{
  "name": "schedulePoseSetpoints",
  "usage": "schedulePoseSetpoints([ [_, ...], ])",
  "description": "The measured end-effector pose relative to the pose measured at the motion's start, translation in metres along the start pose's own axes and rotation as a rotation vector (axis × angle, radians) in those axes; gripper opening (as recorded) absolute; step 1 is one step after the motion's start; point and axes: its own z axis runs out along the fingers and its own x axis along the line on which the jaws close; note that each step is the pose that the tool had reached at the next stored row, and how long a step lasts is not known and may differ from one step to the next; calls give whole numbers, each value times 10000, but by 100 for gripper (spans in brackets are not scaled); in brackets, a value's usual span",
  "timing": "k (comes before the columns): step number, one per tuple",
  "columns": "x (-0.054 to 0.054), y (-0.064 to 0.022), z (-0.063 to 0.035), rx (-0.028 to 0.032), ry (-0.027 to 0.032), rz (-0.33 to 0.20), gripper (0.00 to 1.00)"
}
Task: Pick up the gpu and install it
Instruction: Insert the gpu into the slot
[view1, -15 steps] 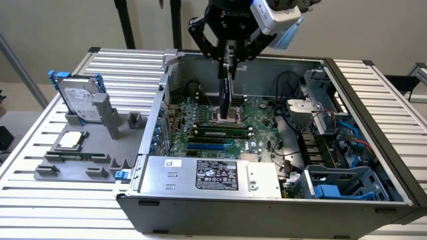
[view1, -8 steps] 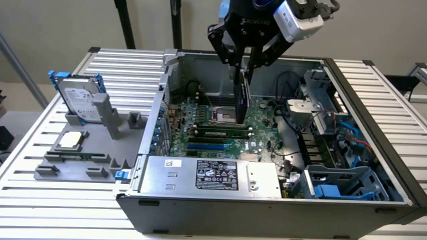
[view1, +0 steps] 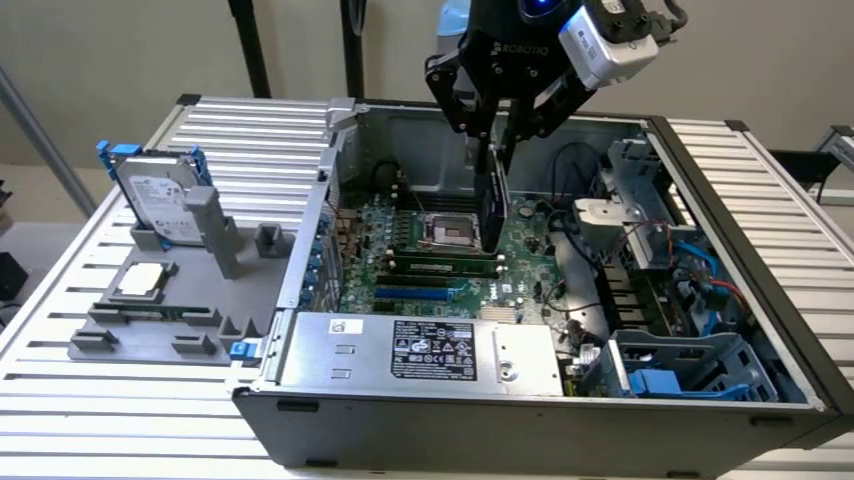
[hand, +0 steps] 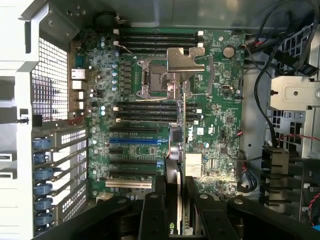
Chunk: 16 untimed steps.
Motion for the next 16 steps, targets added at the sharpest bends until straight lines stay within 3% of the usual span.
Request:
schedulePoseSetpoints([
  [12,-1,0,1,1,1,-8,27],
  [16,-1,0,3,-3,1,-635,27],
])
